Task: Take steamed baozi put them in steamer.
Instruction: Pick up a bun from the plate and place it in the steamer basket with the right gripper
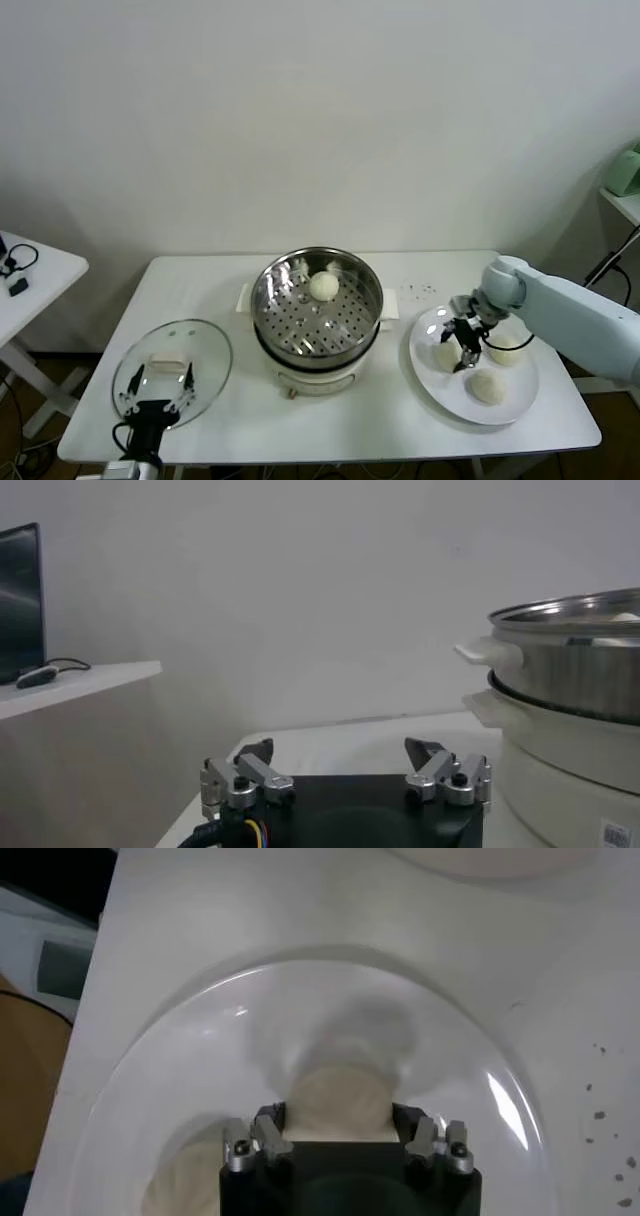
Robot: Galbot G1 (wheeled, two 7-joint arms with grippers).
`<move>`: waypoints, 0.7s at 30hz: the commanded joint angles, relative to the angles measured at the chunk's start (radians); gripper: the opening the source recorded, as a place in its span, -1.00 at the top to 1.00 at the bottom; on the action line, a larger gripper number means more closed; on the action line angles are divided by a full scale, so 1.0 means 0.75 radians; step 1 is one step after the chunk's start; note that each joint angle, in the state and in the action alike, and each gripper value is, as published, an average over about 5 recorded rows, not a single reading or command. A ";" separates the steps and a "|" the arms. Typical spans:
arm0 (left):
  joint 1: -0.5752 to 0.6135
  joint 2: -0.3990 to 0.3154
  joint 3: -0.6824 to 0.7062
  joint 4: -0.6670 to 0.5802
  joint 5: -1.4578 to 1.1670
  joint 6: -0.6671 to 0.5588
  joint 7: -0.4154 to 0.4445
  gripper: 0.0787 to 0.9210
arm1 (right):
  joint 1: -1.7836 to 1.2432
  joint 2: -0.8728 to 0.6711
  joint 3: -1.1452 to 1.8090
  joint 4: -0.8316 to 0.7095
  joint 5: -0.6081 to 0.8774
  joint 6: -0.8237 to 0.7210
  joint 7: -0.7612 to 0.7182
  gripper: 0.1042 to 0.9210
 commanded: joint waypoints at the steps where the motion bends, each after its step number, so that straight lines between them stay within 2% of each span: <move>1: 0.002 0.001 -0.002 -0.001 -0.002 -0.002 0.000 -0.77 | 0.097 -0.005 -0.035 0.005 0.048 0.002 -0.006 -0.44; 8: 0.002 -0.001 0.000 -0.005 -0.007 -0.001 0.003 -0.77 | 0.512 0.016 -0.298 0.040 0.244 0.006 -0.031 -0.43; 16: -0.001 0.002 0.005 -0.017 -0.008 -0.002 0.002 -0.77 | 1.012 0.176 -0.634 0.026 0.617 -0.016 -0.052 -0.43; 21: -0.002 0.007 0.010 -0.026 -0.008 0.000 0.001 -0.77 | 1.139 0.286 -0.719 0.029 0.770 -0.034 -0.049 -0.43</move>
